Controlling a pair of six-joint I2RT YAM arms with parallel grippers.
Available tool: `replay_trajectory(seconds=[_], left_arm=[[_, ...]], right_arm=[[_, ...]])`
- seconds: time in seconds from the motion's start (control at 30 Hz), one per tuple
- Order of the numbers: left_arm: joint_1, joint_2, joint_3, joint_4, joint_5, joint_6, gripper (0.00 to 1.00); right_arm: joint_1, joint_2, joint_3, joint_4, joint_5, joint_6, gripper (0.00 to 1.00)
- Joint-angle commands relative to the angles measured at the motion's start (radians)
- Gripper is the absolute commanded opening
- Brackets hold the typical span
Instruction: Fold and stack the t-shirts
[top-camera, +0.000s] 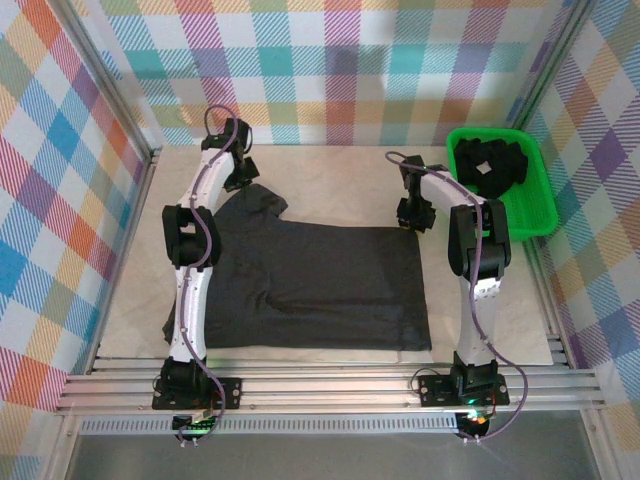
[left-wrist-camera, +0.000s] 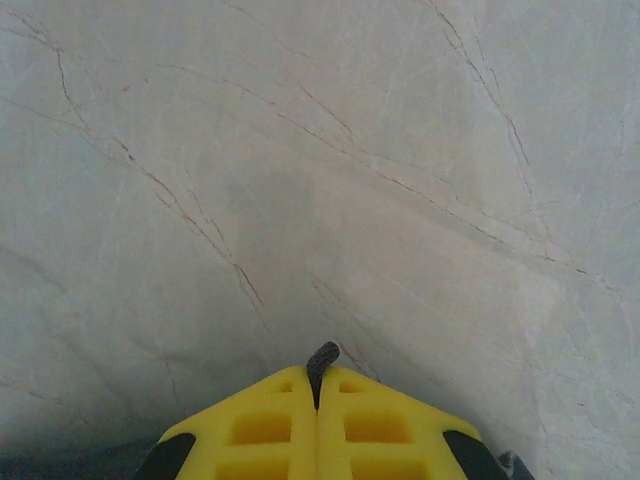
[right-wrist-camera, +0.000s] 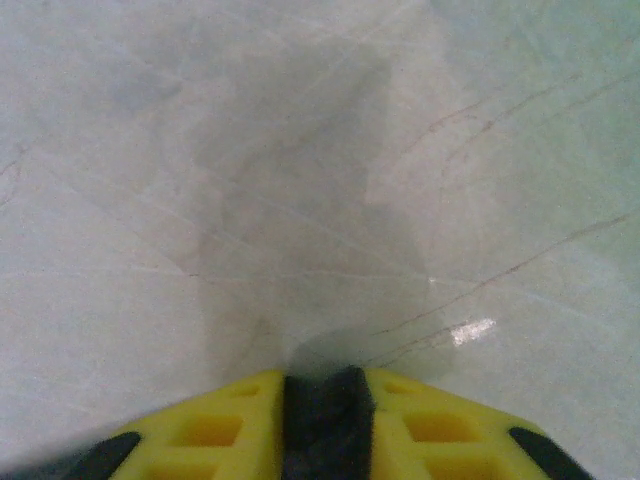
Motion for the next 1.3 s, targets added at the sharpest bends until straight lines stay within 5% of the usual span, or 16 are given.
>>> replay_trajectory(seconds=[0.0, 0.1, 0.4, 0.67, 1.0, 1.27], left_arm=[[-0.009, -0.089, -0.011, -0.042, 0.020, -0.024, 0.00], [-0.007, -0.124, -0.026, -0.045, 0.028, -0.032, 0.00], [-0.007, -0.340, -0.271, 0.012, 0.055, -0.056, 0.00], [-0.008, -0.716, -0.700, 0.067, 0.015, -0.095, 0.00], [-0.007, -1.293, -1.280, -0.012, -0.144, -0.212, 0.00], [-0.007, -1.529, -1.528, -0.094, -0.153, -0.309, 0.00]], right_arm=[[-0.005, 0.031, 0.025, -0.016, -0.026, -0.015, 0.11], [-0.006, 0.008, 0.020, -0.004, -0.024, -0.029, 0.01], [-0.003, -0.170, -0.089, 0.089, -0.067, -0.103, 0.00], [0.000, -0.364, -0.252, 0.135, -0.086, -0.137, 0.00], [0.027, -0.689, -0.632, 0.124, -0.064, 0.032, 0.00], [0.039, -0.809, -0.861, 0.095, -0.131, 0.110, 0.00]])
